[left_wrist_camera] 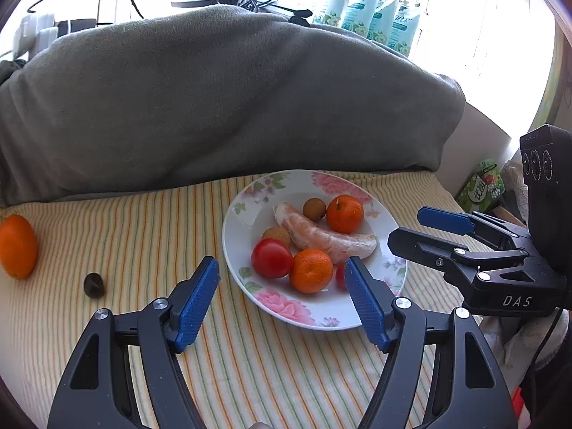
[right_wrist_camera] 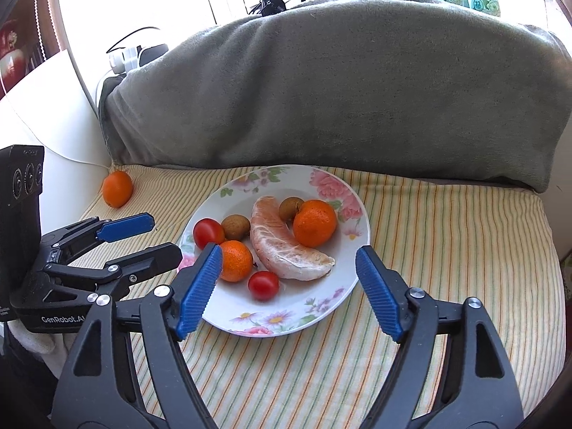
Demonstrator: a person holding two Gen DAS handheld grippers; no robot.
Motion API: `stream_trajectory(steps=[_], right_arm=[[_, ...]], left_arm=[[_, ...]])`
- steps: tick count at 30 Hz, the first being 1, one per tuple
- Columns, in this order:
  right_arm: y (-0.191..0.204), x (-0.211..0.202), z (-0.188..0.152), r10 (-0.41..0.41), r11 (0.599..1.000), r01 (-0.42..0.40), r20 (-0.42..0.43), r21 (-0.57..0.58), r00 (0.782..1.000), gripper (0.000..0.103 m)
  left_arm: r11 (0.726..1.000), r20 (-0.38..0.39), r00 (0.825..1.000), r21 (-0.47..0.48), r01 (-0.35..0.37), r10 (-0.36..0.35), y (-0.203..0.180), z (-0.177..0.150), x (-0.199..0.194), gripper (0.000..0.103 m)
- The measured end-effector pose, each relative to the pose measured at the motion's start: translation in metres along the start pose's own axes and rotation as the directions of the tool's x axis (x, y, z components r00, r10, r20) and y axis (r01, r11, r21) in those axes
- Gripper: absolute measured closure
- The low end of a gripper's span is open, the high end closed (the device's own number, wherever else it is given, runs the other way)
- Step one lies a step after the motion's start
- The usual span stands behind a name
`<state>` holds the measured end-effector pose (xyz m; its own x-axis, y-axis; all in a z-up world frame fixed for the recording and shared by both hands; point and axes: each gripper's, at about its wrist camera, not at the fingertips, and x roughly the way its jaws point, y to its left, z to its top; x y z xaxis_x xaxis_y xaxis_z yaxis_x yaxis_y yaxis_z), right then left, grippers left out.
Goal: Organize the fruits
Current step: 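Open both tools to release the tomatoes onto the plate, then move both open tools away from the plate toward the dark plums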
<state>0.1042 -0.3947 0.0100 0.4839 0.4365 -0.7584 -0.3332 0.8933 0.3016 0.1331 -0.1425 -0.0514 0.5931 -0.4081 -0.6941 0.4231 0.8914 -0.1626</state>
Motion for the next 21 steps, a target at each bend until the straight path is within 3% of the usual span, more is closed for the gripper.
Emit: stream_trajectory(steps=[7, 21], right_arm=[[0.0, -0.006, 0.002, -0.017, 1.0, 0.016, 0.023, 0.021, 1.0, 0.008], [0.009, -0.009, 0.002, -0.02, 1.0, 0.02, 0.022, 0.02, 1.0, 0.007]], left_arm=[[1.0, -0.006, 1.0, -0.006, -0.003, 0.003, 0.001, 0.0, -0.002, 0.03], [1.0, 0.013, 1.0, -0.01, -0.009, 0.009, 0.004, -0.002, -0.017, 0.029]])
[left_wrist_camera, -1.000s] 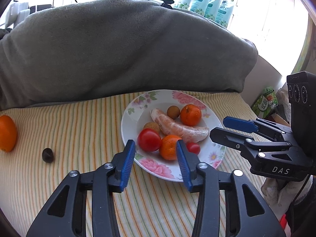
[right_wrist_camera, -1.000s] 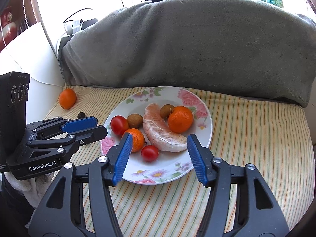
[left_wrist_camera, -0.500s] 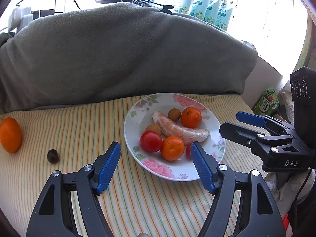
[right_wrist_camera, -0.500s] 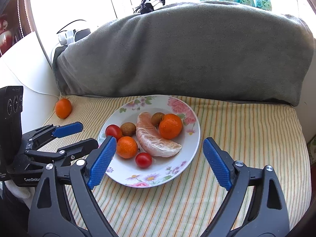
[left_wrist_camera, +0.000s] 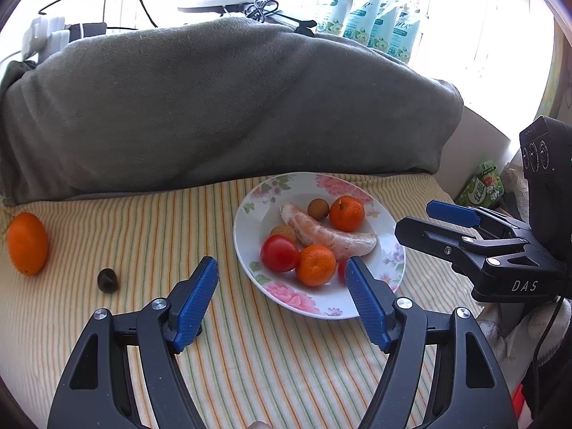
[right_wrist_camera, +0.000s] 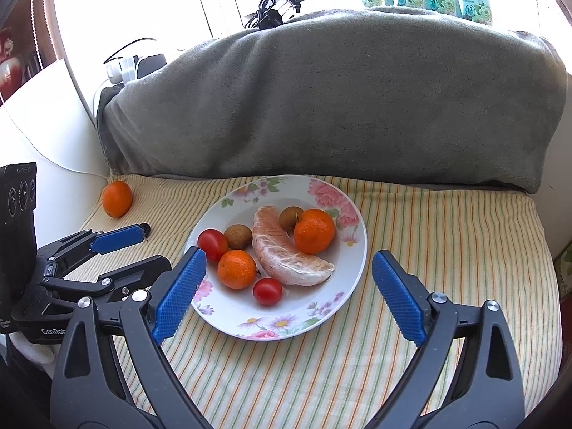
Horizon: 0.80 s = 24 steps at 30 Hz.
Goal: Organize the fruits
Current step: 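Move both open tools away from the plate toward the dark plums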
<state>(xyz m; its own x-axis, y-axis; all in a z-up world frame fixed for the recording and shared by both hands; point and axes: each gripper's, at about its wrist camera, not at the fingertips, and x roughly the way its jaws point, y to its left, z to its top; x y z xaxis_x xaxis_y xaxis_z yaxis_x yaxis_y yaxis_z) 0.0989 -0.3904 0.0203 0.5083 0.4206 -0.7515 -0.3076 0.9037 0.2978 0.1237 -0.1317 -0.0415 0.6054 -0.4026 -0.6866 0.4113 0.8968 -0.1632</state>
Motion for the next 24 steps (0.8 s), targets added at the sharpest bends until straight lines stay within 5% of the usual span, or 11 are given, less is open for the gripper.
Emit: stream_trajectory(steps=[24], right_arm=[[0.056, 0.001, 0.009, 0.076, 0.996, -0.075, 0.014, -0.054, 0.997, 0.007]], left_arm=[[0.993, 0.035, 0.996, -0.086, -0.075, 0.079, 0.078, -0.017, -0.043, 0.029]])
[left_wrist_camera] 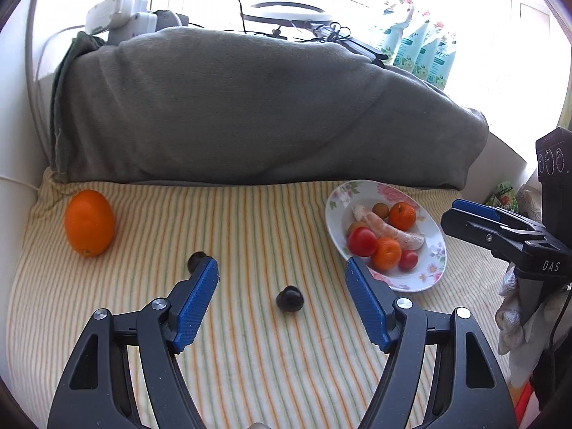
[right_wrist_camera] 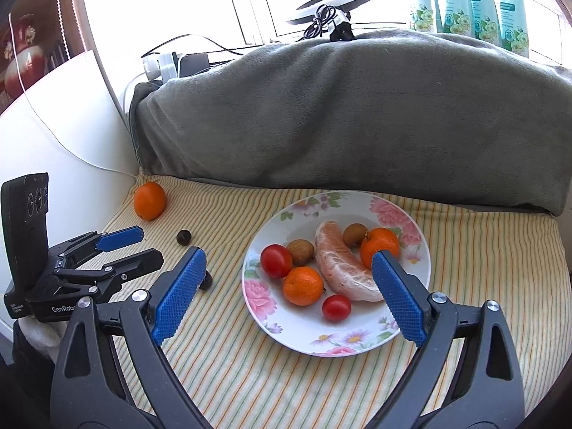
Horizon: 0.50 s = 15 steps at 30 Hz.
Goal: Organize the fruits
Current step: 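Move both open tools away from the plate toward the dark plums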
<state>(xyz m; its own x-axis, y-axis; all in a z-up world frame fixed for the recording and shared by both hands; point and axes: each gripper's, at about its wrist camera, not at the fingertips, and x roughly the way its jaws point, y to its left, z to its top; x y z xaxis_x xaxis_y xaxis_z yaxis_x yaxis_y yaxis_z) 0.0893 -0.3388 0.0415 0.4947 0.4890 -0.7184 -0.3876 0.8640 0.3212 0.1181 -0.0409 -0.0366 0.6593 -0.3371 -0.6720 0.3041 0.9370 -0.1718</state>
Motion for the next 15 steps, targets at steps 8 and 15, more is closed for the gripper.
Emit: stream_trajectory(steps=[8, 15], right_arm=[[0.028, 0.015, 0.01, 0.048, 0.999, -0.049, -0.006, -0.012, 0.999, 0.007], [0.063, 0.042, 0.023, 0.094, 0.995, -0.095, -0.033, -0.037, 0.995, 0.007]], left_arm=[[0.996, 0.013, 0.998, -0.056, -0.064, 0.065, 0.048, -0.008, -0.012, 0.029], [0.988, 0.015, 0.993, -0.101, -0.114, 0.116, 0.085, -0.012, -0.015, 0.029]])
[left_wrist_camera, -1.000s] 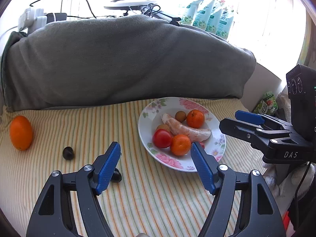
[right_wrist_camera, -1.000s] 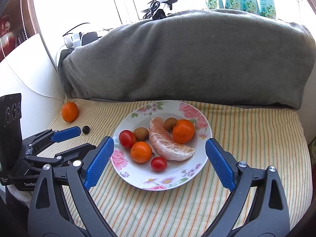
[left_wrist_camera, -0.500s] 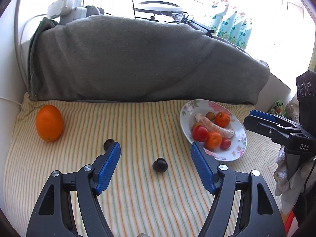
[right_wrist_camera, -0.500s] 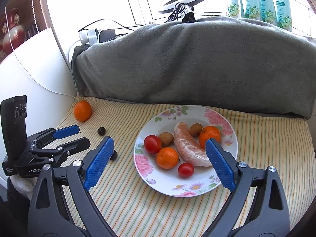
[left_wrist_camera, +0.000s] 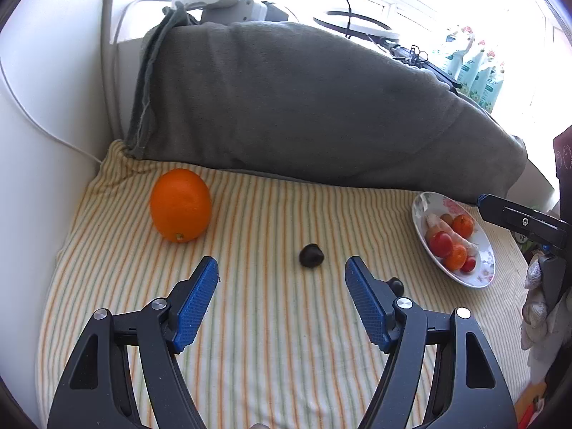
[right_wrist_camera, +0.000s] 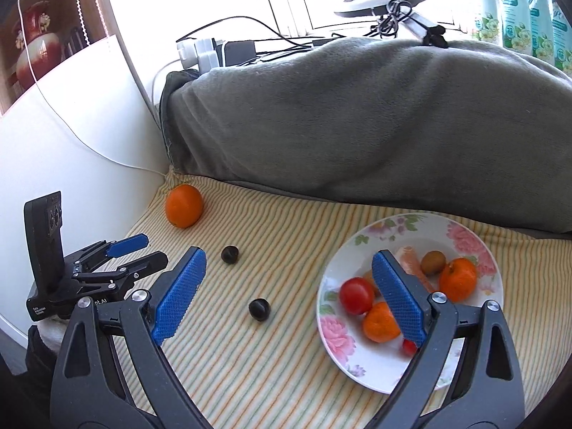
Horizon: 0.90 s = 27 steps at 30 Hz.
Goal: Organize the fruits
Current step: 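Move both open tools away from the plate toward the dark plums, then bring both tools around the large orange and close on it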
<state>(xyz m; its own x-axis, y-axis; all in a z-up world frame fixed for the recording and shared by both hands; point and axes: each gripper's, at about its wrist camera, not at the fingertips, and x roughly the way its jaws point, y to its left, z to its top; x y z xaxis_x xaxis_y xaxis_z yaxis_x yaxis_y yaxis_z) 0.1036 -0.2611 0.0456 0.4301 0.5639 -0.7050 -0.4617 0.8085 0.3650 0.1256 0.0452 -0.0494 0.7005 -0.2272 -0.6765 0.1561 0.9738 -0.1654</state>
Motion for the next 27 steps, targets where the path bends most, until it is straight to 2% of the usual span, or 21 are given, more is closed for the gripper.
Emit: stream_trajectory(steps=[11, 15, 27], right_arm=[[0.043, 0.062, 0.02, 0.089, 0.996, -0.089, -0.056, 0.008, 0.994, 0.007], [0.052, 0.086, 0.025, 0.145, 0.989, -0.141, -0.083, 0.051, 0.986, 0.007], [0.088, 0.161, 0.041, 0.241, 0.967, -0.225, -0.155, 0.119, 0.958, 0.007]], left_arm=[[0.997, 0.015, 0.999, -0.074, -0.034, 0.036, 0.058, 0.006, 0.004, 0.029], [0.994, 0.018, 1.0, -0.109, -0.02, 0.023, 0.073, 0.009, 0.01, 0.029], [0.986, 0.007, 1.0, -0.169, -0.007, 0.008, 0.104, 0.016, 0.033, 0.03]])
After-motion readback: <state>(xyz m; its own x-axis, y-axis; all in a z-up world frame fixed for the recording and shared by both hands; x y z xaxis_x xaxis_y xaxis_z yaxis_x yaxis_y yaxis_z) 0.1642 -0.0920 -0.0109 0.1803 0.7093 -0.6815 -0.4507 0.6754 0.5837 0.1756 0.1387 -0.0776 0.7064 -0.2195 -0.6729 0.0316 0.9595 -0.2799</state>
